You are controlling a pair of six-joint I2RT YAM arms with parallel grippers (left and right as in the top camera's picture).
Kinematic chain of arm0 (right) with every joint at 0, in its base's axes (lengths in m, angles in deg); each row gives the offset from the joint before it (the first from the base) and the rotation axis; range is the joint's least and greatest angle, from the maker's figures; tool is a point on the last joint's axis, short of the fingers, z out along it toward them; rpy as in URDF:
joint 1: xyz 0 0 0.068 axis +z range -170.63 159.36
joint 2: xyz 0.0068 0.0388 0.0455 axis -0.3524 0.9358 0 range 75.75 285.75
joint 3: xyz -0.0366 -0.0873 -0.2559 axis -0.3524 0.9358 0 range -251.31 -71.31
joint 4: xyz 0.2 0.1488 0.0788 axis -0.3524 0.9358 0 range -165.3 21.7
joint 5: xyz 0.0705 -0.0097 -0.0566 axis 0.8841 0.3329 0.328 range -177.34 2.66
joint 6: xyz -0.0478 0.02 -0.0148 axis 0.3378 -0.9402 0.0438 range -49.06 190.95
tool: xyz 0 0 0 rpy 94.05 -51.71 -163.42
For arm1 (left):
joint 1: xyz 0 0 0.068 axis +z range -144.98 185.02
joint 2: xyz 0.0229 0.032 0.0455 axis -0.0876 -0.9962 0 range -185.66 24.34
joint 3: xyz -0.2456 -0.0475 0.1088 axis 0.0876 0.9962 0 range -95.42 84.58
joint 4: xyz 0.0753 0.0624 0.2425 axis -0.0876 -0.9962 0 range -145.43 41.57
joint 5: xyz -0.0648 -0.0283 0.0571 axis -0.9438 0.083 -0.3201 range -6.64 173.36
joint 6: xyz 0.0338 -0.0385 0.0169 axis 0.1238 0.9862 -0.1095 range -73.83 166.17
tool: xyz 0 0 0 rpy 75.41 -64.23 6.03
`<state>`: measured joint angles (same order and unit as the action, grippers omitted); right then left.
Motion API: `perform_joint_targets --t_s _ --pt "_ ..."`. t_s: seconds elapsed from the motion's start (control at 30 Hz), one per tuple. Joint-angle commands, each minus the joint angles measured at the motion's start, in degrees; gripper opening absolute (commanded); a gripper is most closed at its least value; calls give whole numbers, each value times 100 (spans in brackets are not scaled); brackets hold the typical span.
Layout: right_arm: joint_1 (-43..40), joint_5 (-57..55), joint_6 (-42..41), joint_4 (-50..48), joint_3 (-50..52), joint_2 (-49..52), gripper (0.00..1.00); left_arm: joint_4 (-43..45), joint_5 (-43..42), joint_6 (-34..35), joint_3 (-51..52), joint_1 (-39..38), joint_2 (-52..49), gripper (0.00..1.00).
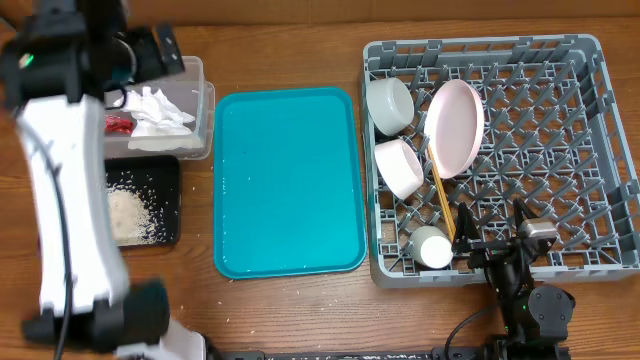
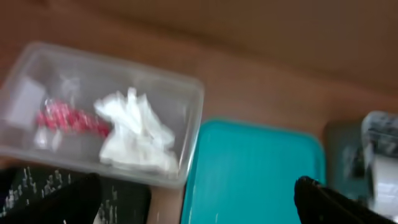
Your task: Sort waste into correct bins and load items into the dishwasher
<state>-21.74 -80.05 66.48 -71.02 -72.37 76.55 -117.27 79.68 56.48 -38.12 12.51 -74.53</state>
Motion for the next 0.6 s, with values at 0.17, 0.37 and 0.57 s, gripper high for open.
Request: perform_joint_targets --t_s 0.17,0.37,0.57 --pt "-26 28 0 -24 59 -63 100 2568 168 -219 2997 0 2400 100" --pt "-26 28 0 -26 59 -63 100 4446 81 -216 5875 0 3891 100" --pt "-26 28 0 -26 59 -63 100 6070 90 -216 8553 0 5309 100"
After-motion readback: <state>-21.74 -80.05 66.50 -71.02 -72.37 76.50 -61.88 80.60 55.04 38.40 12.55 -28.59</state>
